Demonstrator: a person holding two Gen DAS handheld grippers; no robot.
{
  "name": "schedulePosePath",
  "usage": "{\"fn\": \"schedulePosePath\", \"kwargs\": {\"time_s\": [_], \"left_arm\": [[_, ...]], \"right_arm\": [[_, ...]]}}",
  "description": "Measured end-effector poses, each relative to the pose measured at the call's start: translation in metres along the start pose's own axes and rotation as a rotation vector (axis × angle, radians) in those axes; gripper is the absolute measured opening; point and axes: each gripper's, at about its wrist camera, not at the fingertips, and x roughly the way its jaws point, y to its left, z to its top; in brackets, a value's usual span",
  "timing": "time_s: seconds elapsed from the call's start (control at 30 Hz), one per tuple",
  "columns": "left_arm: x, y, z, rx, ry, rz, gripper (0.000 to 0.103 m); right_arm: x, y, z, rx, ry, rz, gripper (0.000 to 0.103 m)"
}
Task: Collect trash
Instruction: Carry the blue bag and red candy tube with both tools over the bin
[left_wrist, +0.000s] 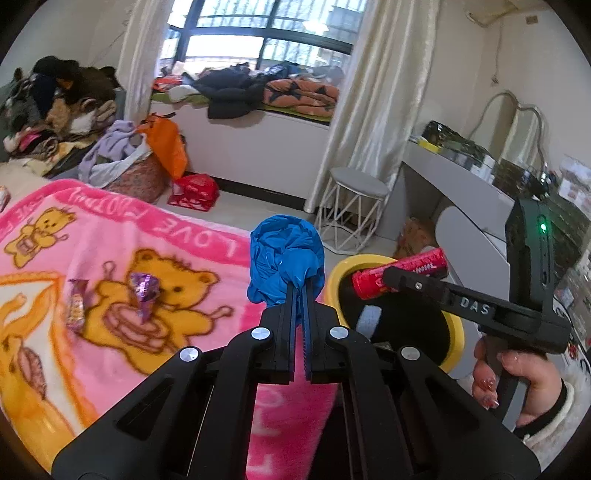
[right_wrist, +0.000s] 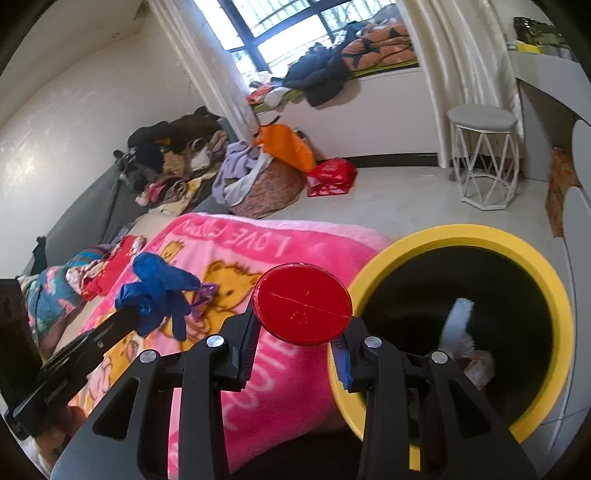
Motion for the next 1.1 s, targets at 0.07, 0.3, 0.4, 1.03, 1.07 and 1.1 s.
{"fn": "schedulePosePath", "kwargs": {"time_s": [0.07, 0.3, 0.4, 1.03, 1.07, 1.1], "left_arm": [[0.005, -0.009, 0.0, 0.019, 0.006, -0.014, 0.001], [0.018, -0.03, -0.004, 0.074, 0.03, -0.05, 0.001], [0.026, -0.04, -0.006, 0.094, 0.039, -0.065, 0.001], [0.073, -0.083, -0.025, 0.184, 0.147, -0.145, 0.001], [0.074, -0.084, -0.026, 0.186, 0.152, -0.147, 0.001], [0.077, -0.086, -0.027, 0.19, 0.158, -0.151, 0.001]], "right_arm": [[-0.004, -0.009, 0.001, 0.014, -0.01, -0.016, 0.033], [-0.014, -0.037, 0.004, 0.051, -0.04, -0.077, 0.033], [-0.019, -0.05, 0.005, 0.073, -0.054, -0.102, 0.033], [-0.026, -0.111, 0.002, 0.153, -0.063, -0.25, 0.033], [-0.026, -0.113, 0.001, 0.157, -0.062, -0.253, 0.033], [-0.025, -0.116, 0.001, 0.16, -0.06, -0.256, 0.033]]}}
